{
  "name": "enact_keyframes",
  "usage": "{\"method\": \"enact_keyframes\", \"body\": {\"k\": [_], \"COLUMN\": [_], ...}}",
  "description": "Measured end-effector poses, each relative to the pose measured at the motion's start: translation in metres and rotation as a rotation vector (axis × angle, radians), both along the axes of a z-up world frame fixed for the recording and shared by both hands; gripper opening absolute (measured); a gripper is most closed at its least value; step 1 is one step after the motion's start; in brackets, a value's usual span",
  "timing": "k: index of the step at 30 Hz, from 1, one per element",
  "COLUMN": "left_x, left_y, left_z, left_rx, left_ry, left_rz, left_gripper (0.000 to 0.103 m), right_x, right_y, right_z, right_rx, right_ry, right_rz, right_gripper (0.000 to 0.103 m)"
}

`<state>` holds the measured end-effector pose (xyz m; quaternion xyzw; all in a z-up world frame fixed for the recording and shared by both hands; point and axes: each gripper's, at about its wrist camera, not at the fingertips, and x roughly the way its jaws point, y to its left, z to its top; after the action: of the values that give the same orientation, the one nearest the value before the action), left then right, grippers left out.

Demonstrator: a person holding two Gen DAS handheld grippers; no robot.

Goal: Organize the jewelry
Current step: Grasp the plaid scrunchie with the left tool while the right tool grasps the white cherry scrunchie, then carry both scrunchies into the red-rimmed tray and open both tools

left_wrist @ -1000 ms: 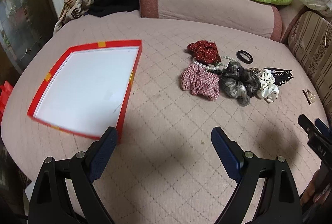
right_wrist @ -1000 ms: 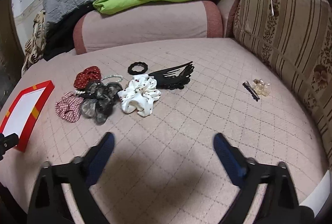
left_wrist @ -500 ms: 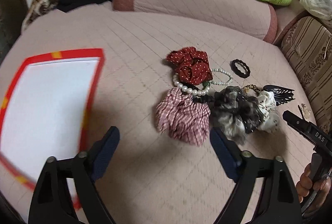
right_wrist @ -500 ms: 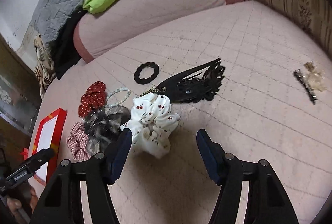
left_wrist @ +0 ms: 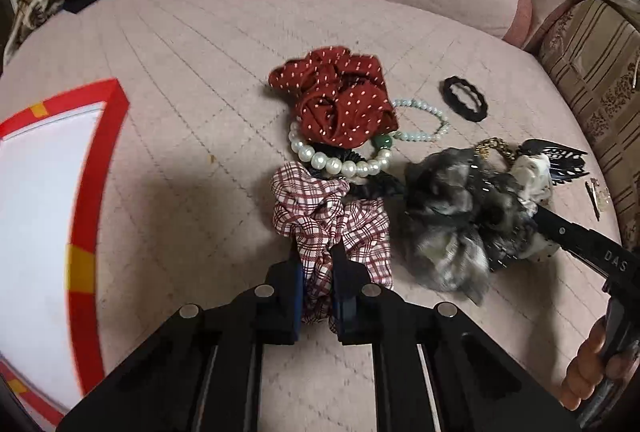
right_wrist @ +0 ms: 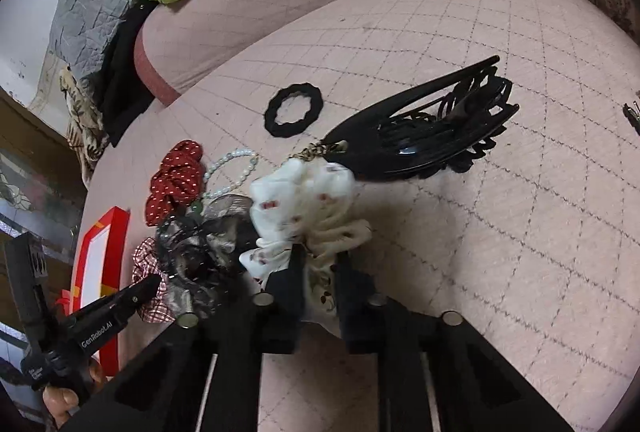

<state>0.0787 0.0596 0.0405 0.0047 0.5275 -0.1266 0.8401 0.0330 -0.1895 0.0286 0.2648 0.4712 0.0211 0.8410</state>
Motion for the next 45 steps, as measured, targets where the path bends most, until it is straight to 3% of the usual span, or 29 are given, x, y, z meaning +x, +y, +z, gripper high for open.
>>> {"method": "enact_keyframes", "body": {"k": [7,12,20,24,31,39,42,43,45], "left_x": [-0.047,-0.076,-0.077,-0.080,-0.084,-0.087,-0.091,-0.091,-0.095], "left_y": [0.027,0.066,0.161,0.198,0.273,0.322,0.327,0.329,0.331], "left_z": [0.050,0.076,0.079,0.076,0.052,0.035,0.035,0.035,0.039], "left_rx": [-0.063,-0.060,-0.045,0.059,0.135,0.109,0.074,0.059,0.030], "left_ry": [-0.090,-0.157,-0.173,-0.200,-0.173,-0.178,-0.202,-0.212,-0.247], "left_rz": [0.021,0.085,0.311,0.406,0.578,0.689,0.687,0.688,0.685], "left_gripper": [0.011,0.011,0.011,0.012,0.012,0.017,0.033,0.043,0.047], "right_x": [-0.025,-0.043,-0.044,-0.034,-0.014,0.001,0.002,0.002,0.001], "right_y": [0.008,0.022,0.087,0.134,0.247,0.354,0.370,0.372,0.372], "right_z": [0.036,0.063,0.092,0.098,0.087,0.039,0.027,0.024,0.024], "right_rx": [-0.034,-0.036,-0.059,-0.055,0.005,-0.036,-0.065,-0.075,-0.083], "right_ry": [-0.066,-0.109,-0.118,-0.113,-0.064,0.018,0.034,0.036,0.035], "right_rz": [0.016,0.051,0.209,0.301,0.505,0.665,0.671,0.664,0.666], "right_gripper": [0.011,0.011,0.011,0.011,0.011,0.011,0.014,0.015,0.032]}}
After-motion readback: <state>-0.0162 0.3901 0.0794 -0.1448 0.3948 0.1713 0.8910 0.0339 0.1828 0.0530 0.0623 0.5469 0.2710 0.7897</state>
